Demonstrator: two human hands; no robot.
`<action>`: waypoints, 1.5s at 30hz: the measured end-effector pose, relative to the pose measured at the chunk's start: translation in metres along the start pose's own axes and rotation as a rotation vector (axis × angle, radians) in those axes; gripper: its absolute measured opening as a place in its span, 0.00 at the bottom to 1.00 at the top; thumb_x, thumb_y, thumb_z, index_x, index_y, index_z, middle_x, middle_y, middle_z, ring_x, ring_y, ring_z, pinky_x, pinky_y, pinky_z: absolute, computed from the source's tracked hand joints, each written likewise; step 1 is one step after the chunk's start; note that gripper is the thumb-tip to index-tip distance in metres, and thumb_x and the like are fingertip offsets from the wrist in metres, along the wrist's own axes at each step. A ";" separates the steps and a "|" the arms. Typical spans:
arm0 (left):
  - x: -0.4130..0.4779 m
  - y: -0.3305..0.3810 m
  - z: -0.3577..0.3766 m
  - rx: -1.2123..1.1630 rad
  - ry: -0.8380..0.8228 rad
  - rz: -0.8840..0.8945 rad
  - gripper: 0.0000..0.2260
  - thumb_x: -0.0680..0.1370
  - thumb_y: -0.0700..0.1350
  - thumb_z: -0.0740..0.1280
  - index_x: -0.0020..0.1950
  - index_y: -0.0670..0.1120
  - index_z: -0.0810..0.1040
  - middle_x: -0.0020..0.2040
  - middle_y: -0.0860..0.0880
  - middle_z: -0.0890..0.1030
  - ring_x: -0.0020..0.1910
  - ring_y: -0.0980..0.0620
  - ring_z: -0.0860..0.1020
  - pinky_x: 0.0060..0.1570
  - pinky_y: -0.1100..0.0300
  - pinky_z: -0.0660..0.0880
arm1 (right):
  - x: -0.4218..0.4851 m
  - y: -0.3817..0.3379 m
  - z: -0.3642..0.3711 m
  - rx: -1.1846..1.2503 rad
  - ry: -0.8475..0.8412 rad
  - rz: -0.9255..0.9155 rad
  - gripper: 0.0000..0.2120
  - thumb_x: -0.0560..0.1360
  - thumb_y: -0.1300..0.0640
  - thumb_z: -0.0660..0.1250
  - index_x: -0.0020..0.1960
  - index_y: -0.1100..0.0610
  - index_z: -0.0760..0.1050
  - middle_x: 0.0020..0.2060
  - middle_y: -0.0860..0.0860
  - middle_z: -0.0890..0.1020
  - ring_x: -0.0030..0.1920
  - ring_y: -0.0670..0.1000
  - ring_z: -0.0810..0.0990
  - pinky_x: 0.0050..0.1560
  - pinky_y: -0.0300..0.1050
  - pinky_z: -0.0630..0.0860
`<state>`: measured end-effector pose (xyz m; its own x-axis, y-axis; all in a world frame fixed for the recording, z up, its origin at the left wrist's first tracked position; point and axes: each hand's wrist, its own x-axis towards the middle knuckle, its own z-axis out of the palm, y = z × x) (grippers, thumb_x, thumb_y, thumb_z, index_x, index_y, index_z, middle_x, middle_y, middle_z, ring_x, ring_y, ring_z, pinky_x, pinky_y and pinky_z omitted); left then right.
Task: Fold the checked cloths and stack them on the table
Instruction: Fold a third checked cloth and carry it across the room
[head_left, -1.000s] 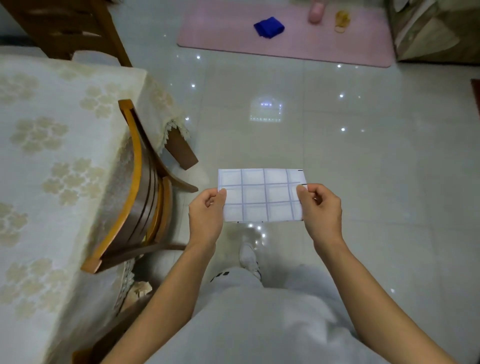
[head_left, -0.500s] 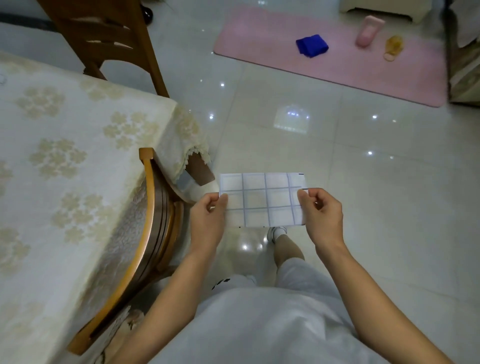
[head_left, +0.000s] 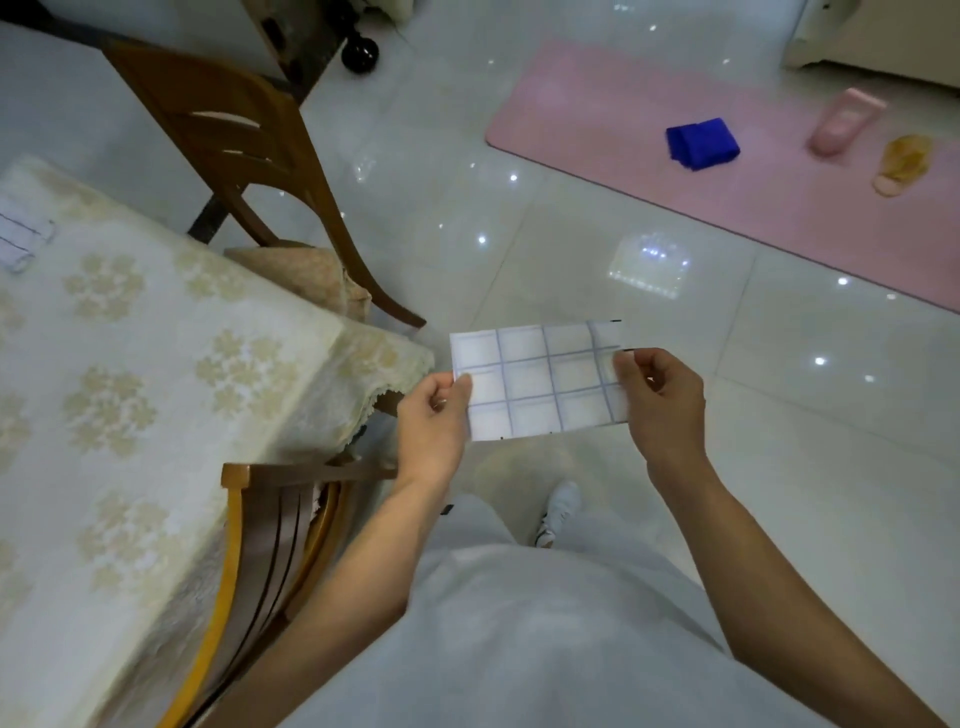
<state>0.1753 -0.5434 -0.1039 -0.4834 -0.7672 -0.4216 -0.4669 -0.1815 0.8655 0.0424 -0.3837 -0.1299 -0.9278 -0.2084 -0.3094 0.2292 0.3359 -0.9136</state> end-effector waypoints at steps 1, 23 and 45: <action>0.009 0.006 0.006 -0.007 0.010 -0.004 0.09 0.81 0.47 0.67 0.43 0.45 0.79 0.38 0.46 0.79 0.39 0.51 0.76 0.45 0.54 0.74 | 0.012 -0.004 0.001 -0.008 -0.008 -0.004 0.08 0.80 0.52 0.67 0.44 0.50 0.80 0.34 0.46 0.79 0.34 0.41 0.73 0.37 0.33 0.70; 0.299 0.140 0.038 -0.182 0.195 -0.102 0.05 0.81 0.46 0.68 0.47 0.47 0.79 0.46 0.45 0.82 0.47 0.48 0.79 0.51 0.50 0.77 | 0.303 -0.153 0.158 -0.113 -0.202 -0.093 0.08 0.80 0.52 0.67 0.45 0.53 0.81 0.36 0.47 0.82 0.36 0.41 0.77 0.39 0.34 0.74; 0.584 0.261 -0.008 -0.181 0.449 -0.171 0.05 0.81 0.46 0.66 0.52 0.47 0.79 0.50 0.49 0.82 0.51 0.50 0.80 0.53 0.50 0.80 | 0.547 -0.298 0.400 -0.233 -0.449 -0.154 0.07 0.81 0.52 0.66 0.48 0.54 0.81 0.40 0.45 0.84 0.40 0.41 0.80 0.41 0.37 0.73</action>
<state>-0.2227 -1.0442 -0.1219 -0.0267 -0.8987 -0.4377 -0.3569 -0.4004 0.8440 -0.4154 -0.9654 -0.1321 -0.7167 -0.6271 -0.3051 -0.0191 0.4549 -0.8903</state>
